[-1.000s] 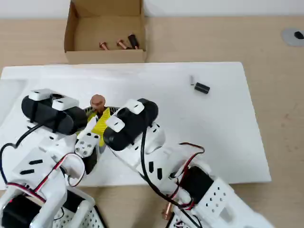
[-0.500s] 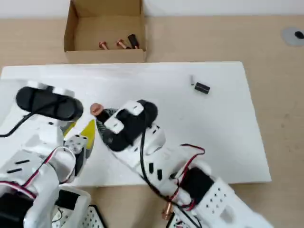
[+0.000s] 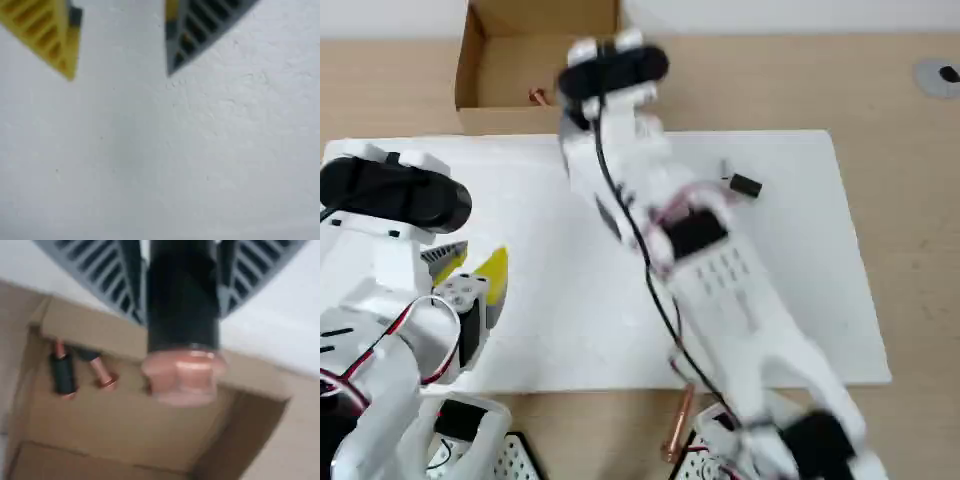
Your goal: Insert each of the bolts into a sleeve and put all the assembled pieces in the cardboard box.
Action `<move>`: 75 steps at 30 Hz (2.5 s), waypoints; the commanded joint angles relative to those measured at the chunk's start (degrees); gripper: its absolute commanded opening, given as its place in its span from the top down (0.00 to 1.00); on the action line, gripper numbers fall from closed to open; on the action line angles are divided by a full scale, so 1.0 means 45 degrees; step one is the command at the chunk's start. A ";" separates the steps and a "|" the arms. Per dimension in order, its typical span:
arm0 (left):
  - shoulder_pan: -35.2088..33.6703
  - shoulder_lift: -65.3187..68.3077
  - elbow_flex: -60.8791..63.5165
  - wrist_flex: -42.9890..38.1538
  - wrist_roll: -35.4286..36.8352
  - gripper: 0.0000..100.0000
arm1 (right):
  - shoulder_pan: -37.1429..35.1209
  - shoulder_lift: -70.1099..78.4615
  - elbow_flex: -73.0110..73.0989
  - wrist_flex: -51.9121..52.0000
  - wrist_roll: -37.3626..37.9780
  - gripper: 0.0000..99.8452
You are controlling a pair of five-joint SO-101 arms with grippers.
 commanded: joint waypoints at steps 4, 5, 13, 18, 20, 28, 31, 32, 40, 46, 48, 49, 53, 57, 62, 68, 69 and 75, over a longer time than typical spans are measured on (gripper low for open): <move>-0.0195 0.0068 0.1074 0.0000 0.0059 0.87 | 0.0811 0.6496 -0.7082 -0.0488 -0.0098 0.99; -0.0195 0.0068 0.1153 0.0000 0.0078 0.87 | 0.0908 0.7512 -0.8020 -0.0488 -0.0098 0.99; -0.0195 0.0068 0.1934 0.0000 0.0645 0.90 | 0.1436 1.4564 -1.5131 -0.0469 -0.0059 0.99; -0.0195 0.0068 0.2657 0.0000 0.0645 0.94 | 0.1514 1.8315 -1.9507 -0.0078 0.0469 0.99; -0.0195 0.0068 0.3067 0.0000 0.0664 0.94 | 0.1397 1.9409 -2.1031 0.1153 0.1485 0.99; -0.0195 0.0068 0.3770 -0.0176 0.0742 0.94 | 0.1026 2.1968 -2.5915 0.6154 0.3282 0.84; -0.0234 0.0068 0.3829 -0.0332 0.0762 0.94 | 0.0830 2.1792 -2.5895 0.6994 0.3282 0.74; -0.0449 0.0068 0.3829 -0.0332 0.0762 0.94 | 0.0830 2.1695 -2.5895 0.7189 0.3243 0.72; -0.4396 0.0068 0.3829 -0.0645 0.0723 0.94 | 0.0830 1.9096 -2.5915 0.8733 0.3204 0.73; -0.6545 0.0068 0.3829 -0.0645 0.0742 0.94 | 0.0850 1.6420 -2.5915 1.0335 0.3204 0.85; -0.6935 0.0068 0.3829 -0.0645 0.0742 0.94 | 0.0850 1.5482 -2.5915 1.1077 0.3204 0.92; -0.7053 0.0068 0.3829 -0.0645 0.0742 0.94 | 0.0850 1.5092 -2.5915 1.1448 0.3204 0.96; -0.7072 0.0068 0.3829 -0.0625 0.0781 0.94 | 0.0850 1.3724 -2.5915 1.3031 0.3204 0.98; -0.7150 0.0049 0.3712 -0.0625 0.0781 0.94 | 0.0850 1.2415 -2.5915 1.5101 0.3204 0.99; -0.7072 -0.1436 0.4122 -0.0645 0.1114 0.99 | 0.1319 1.0305 -2.5875 1.6332 0.3204 0.99; -0.7131 -0.5792 0.6838 -0.2344 0.1016 0.99 | 0.1553 0.8723 -2.5758 1.6352 0.3204 0.99; -0.7131 -0.6672 0.7521 -0.2852 0.1016 0.99 | 0.1553 0.8527 -2.5758 1.6352 0.3204 0.99; -0.7170 -0.9915 1.0823 -0.6252 0.1016 0.99 | 0.1866 0.7004 -2.3961 1.6371 0.3204 0.99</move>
